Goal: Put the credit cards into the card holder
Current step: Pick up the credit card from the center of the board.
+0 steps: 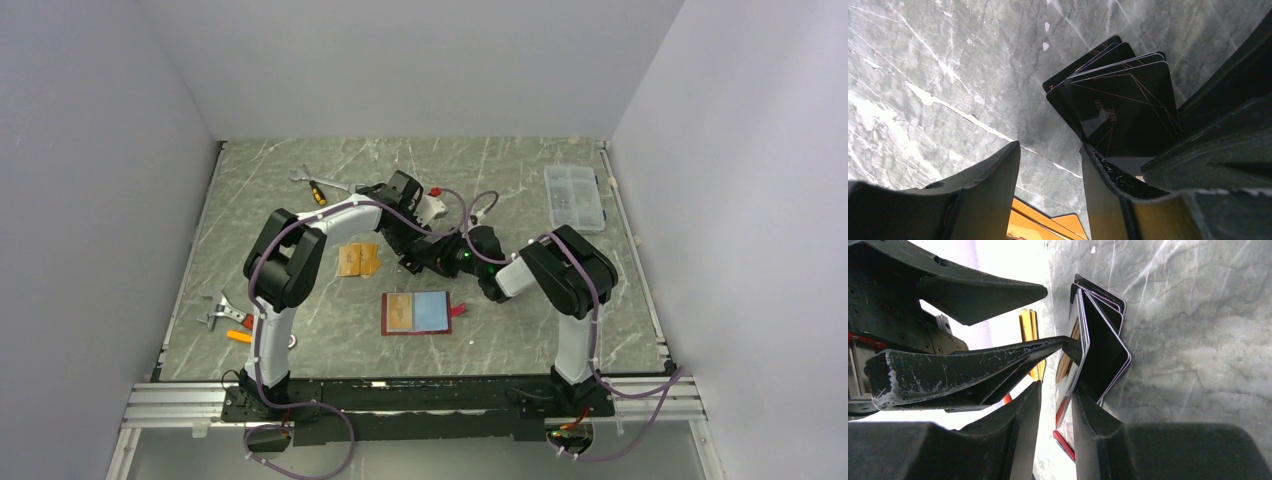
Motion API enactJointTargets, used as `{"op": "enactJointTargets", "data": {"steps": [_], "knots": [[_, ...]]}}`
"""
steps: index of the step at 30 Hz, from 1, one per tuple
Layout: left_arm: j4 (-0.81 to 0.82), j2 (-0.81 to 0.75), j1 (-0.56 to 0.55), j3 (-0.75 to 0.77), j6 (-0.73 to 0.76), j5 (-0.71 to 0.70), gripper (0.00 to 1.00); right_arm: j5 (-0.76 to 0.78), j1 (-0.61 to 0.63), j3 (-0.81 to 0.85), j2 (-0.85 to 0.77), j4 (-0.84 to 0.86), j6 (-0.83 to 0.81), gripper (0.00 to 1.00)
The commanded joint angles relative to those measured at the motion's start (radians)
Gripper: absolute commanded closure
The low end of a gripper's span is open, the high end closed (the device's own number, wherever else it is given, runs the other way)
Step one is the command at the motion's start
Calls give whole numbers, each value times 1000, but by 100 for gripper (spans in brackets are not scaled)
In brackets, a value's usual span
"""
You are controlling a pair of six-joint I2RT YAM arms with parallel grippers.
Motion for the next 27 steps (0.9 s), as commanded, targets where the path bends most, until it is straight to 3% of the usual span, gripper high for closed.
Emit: {"op": "enactJointTargets", "data": {"steps": [1, 4, 12, 15, 19, 21, 27], "knots": [[-1, -37, -14, -13, -16, 45, 46, 10, 8, 50, -4, 28, -25, 69], [-5, -45, -13, -15, -13, 41, 46, 16, 10, 63, 5, 1, -28, 74], [-67, -118, 55, 13, -36, 111, 42, 87, 13, 65, -25, -135, -55, 100], [-102, -167, 101, 28, -56, 171, 35, 88, 13, 95, -29, -208, -83, 100], [-142, -240, 161, 40, -88, 289, 20, 70, 11, 79, -73, -182, -133, 100], [-157, -268, 187, 37, -114, 364, 2, 36, 9, 76, -110, -172, -182, 100], [-131, -319, 213, -28, -213, 600, 1, -60, -2, 33, -232, -136, -286, 100]]}}
